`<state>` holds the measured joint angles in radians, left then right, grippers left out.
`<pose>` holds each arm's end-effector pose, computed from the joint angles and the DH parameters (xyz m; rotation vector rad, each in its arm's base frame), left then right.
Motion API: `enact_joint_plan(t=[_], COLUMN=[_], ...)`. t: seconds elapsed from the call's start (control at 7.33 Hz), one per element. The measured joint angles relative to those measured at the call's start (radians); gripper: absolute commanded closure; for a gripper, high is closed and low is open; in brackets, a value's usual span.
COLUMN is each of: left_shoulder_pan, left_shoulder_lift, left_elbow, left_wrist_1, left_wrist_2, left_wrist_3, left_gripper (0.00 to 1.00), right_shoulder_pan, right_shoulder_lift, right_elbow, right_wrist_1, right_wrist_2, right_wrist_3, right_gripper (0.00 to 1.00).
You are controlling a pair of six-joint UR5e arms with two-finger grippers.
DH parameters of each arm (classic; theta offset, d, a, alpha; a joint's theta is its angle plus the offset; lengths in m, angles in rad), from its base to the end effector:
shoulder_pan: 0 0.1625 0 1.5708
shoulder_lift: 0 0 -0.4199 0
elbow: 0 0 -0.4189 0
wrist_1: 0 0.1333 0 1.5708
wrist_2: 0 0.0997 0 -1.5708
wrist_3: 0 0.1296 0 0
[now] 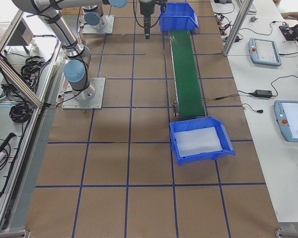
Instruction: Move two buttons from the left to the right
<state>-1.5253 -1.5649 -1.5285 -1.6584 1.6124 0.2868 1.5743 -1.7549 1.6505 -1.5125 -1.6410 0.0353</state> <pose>-0.1046 -0.5157 0.4693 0.3751 3.0835 0.0711 0.1258 -0.4449 0.4944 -0.0513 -3.0710 0.0729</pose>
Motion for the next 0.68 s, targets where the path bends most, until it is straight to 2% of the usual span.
enact_joint_plan(t=[0.68], left_shoulder_pan=[0.002], left_shoulder_lift=[-0.001], left_elbow=[0.001], left_wrist_1=[0.011], left_wrist_2=[-0.001], left_wrist_3=[0.000], left_gripper=[0.00], right_shoulder_pan=[0.000], right_shoulder_lift=[0.000], right_elbow=[0.002], right_wrist_1=[0.000], right_wrist_2=[0.001], right_wrist_3=[0.000], right_gripper=[0.00])
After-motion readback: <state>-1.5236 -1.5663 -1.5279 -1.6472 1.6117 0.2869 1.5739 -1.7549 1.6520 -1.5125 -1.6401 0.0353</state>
